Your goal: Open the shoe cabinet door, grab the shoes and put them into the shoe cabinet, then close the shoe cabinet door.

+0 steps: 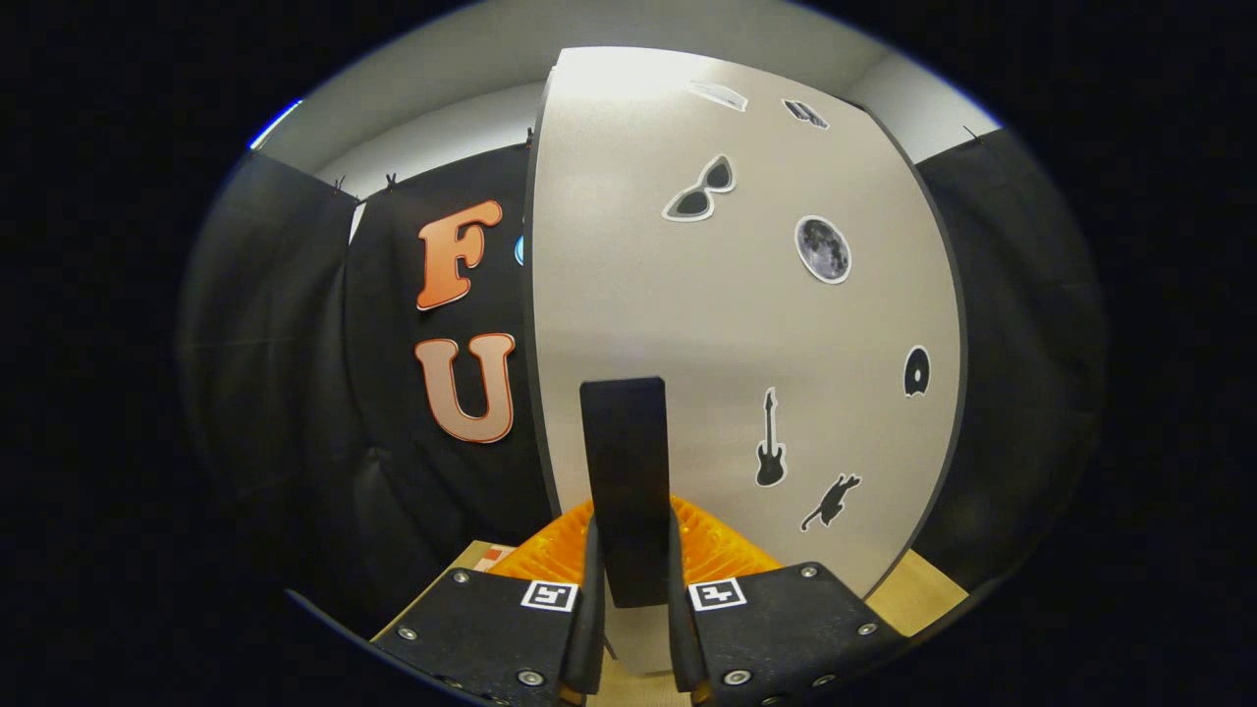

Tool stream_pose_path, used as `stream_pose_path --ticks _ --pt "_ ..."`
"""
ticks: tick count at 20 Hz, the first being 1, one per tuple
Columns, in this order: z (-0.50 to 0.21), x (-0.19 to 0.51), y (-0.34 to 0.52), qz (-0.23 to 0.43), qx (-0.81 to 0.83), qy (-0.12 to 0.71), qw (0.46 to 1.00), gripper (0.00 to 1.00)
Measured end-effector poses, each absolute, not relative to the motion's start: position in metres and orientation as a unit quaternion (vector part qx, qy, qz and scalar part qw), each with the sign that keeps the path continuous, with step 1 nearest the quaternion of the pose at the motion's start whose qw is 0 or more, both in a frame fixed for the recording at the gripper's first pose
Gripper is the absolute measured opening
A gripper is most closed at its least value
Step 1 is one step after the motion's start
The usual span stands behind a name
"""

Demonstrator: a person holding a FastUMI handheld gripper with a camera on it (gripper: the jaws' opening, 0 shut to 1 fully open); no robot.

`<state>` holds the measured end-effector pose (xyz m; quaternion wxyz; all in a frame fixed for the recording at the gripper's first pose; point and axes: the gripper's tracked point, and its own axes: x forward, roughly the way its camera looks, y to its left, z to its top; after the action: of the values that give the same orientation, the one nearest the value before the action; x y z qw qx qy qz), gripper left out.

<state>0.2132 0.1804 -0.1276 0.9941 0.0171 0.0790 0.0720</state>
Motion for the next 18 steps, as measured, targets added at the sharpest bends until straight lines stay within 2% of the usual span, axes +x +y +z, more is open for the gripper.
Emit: stream_pose_path --ticks 11,18 --pt "-0.12 0.174 0.153 0.056 0.018 0.081 0.995 0.26" --pt "-0.119 0.158 0.136 0.085 0.022 0.082 0.993 0.25"
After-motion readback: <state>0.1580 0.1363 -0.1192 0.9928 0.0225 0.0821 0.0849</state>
